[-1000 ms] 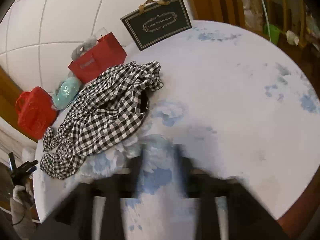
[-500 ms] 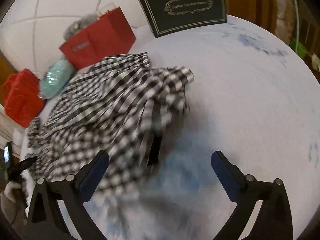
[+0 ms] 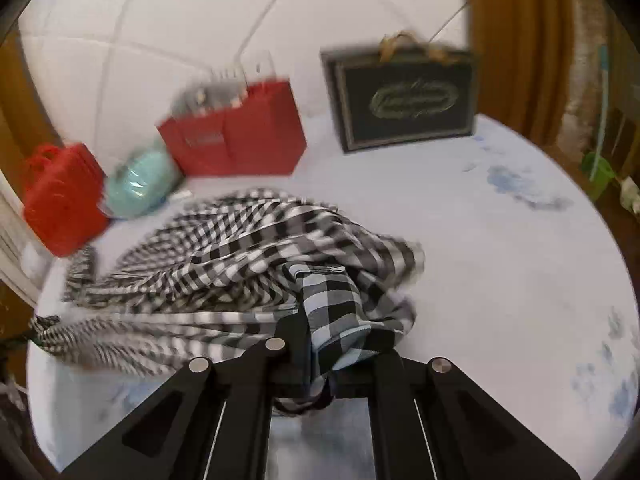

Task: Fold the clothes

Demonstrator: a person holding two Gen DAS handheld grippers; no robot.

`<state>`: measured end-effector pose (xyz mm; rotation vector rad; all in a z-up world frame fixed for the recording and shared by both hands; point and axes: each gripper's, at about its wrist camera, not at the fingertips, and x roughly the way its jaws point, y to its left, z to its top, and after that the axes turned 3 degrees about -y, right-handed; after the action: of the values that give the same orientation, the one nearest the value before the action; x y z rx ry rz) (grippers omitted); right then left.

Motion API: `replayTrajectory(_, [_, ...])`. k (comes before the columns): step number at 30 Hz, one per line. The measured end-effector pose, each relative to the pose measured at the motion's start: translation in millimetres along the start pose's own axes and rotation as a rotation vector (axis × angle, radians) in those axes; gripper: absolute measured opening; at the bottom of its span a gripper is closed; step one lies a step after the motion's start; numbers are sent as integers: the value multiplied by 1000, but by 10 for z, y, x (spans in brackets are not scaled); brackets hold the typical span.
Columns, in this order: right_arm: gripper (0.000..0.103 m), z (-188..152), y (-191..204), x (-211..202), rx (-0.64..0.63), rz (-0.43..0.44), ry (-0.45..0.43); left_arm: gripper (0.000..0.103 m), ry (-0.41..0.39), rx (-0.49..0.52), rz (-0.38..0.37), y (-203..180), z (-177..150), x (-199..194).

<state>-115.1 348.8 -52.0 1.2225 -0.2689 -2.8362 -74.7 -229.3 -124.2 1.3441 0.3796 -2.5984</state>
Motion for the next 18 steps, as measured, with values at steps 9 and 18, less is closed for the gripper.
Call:
replayTrajectory(9, [13, -1546, -300, -275, 149, -69, 378, 7, 277, 34, 40, 517, -978, 251])
replayTrajectory(18, [74, -1426, -369, -500, 147, -122, 295, 57, 62, 11, 33, 867, -433, -291])
